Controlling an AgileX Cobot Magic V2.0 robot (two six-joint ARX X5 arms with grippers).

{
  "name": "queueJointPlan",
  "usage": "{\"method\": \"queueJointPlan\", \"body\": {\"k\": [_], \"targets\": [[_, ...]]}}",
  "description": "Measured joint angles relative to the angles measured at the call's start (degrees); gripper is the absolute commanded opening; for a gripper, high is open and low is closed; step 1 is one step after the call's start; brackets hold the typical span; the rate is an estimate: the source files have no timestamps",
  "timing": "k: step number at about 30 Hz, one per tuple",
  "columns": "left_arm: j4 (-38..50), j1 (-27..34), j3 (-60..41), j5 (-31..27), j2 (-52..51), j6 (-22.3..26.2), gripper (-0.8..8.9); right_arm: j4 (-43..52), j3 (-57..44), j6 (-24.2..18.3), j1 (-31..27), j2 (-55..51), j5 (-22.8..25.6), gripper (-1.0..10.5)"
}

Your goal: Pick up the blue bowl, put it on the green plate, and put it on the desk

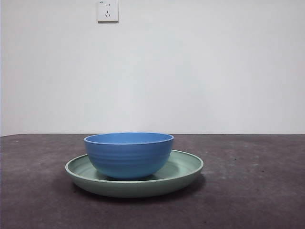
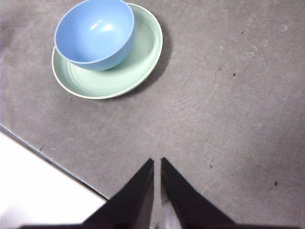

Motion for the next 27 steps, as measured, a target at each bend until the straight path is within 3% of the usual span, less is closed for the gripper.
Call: {"method": "queueJointPlan", "body": {"k": [16,19,22,27], "targets": [[-0.02,0.00,0.00,0.00,0.00,0.00,0.24,1.38,-0.55,0.00,-0.11,-0.28,0.20,0.2],[0.00,0.00,0.00,-0.02,0.00,0.00,0.24,3.48,-2.38,0.00,-2.97,-1.97,-1.09,0.2],[-0.02,0.00,0.00,0.00,0.00,0.00,0.24,12.44,-8.26,0.20,-8.98,-6.82,-4.92,0.2],[0.00,0.00,0.00,0.00,0.00,0.00,0.24,43.01,-26.64,-1.84,-20.39,-17.40,-6.23,0.2]]}}
